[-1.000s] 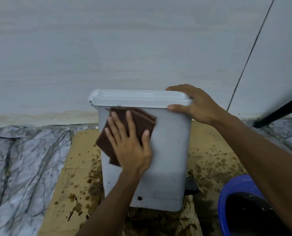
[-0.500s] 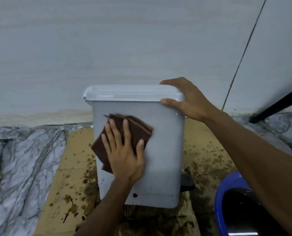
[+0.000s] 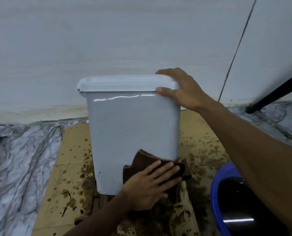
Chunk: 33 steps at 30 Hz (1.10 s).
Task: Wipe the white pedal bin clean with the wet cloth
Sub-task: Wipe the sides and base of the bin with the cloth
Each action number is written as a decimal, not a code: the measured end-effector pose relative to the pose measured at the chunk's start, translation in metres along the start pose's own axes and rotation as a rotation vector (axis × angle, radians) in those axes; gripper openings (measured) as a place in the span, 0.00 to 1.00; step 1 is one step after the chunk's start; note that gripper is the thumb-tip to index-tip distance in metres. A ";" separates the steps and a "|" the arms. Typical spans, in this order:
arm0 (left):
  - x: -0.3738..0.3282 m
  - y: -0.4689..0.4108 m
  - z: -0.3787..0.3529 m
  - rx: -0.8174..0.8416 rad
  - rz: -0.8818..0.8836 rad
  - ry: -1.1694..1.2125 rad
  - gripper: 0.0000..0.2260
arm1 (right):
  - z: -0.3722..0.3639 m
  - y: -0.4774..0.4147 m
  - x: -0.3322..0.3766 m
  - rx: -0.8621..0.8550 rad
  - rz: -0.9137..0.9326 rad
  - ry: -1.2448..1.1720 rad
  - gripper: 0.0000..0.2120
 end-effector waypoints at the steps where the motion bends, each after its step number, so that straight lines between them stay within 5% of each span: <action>1: 0.003 0.001 -0.001 0.001 -0.051 -0.015 0.28 | 0.000 0.000 0.000 -0.001 -0.002 -0.006 0.21; 4: 0.035 -0.013 0.011 -0.061 -0.012 0.041 0.28 | 0.001 -0.001 -0.001 -0.010 0.012 0.008 0.22; 9: 0.098 -0.042 0.036 -0.213 0.628 0.172 0.30 | -0.008 0.000 -0.011 -0.025 0.059 0.097 0.30; 11: 0.089 -0.048 0.035 -0.225 0.716 0.203 0.30 | -0.008 0.001 -0.014 -0.031 0.060 0.097 0.30; 20: -0.004 0.002 -0.002 0.007 -0.013 0.049 0.28 | -0.006 0.005 -0.013 -0.031 0.059 0.073 0.30; 23: 0.034 -0.014 0.011 -0.057 0.044 0.088 0.29 | -0.006 0.005 -0.011 -0.035 0.053 0.062 0.30; 28: 0.070 -0.045 0.033 -0.183 0.457 0.166 0.29 | -0.006 0.005 -0.011 -0.032 0.045 0.060 0.30; 33: -0.012 -0.012 -0.001 -0.028 0.091 0.077 0.30 | -0.005 0.007 -0.011 -0.034 0.033 0.028 0.30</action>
Point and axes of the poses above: each hand's wrist, its own y-axis away from the middle knuckle, its own z-axis out of the back of the hand, x = y × z, the point moved 3 cm from there along -y, towards the middle knuckle, and after that the axes turned 4 degrees about -y, right-handed, at the moved point
